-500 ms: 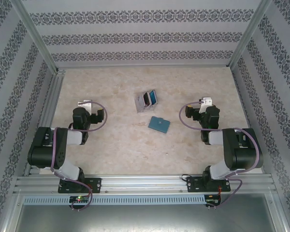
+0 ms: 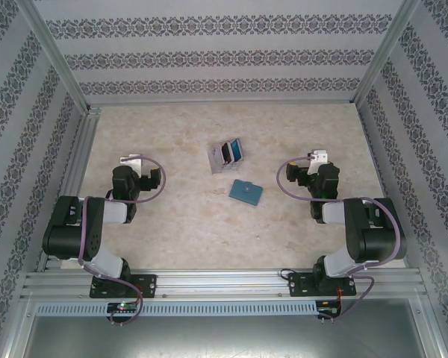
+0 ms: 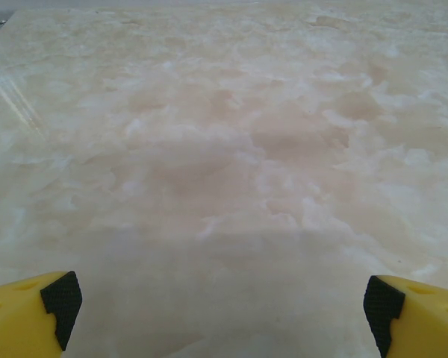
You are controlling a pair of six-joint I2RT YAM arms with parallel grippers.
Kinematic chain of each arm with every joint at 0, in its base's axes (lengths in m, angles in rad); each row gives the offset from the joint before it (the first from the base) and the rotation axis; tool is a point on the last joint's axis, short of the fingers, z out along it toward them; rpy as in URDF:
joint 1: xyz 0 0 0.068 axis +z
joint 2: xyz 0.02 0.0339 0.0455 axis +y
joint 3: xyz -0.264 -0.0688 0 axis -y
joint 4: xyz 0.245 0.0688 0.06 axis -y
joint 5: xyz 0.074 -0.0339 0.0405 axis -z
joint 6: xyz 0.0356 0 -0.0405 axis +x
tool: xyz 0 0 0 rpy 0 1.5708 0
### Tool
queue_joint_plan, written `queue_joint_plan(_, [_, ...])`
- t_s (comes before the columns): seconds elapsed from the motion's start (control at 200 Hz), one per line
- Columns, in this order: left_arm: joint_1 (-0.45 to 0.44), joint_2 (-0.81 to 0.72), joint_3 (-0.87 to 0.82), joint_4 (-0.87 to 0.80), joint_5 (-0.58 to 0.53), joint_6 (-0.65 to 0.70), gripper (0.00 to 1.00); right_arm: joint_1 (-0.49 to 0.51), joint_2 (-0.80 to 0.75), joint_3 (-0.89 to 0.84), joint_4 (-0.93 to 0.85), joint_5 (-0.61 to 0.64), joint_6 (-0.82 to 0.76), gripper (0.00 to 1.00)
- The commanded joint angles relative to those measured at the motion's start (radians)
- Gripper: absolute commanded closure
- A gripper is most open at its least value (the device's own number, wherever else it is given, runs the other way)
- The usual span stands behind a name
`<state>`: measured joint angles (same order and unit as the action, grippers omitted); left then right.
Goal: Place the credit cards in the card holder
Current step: Pick up the card holder from the center of the table.
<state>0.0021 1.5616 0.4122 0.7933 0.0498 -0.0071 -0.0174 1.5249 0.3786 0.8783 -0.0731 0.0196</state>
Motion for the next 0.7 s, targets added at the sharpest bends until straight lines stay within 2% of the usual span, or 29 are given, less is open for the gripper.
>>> queue_joint_plan(0.0, [0.011,-0.007,0.02,-0.002,0.015,0.007,0.01,0.002,-0.017,0.011,0.004,-0.014,0.003,0.02])
queue_joint_plan(0.694, [0.01,-0.007,0.02,0.0,0.015,0.007,0.01,0.014,-0.024,0.018,-0.014,0.042,0.011,0.02])
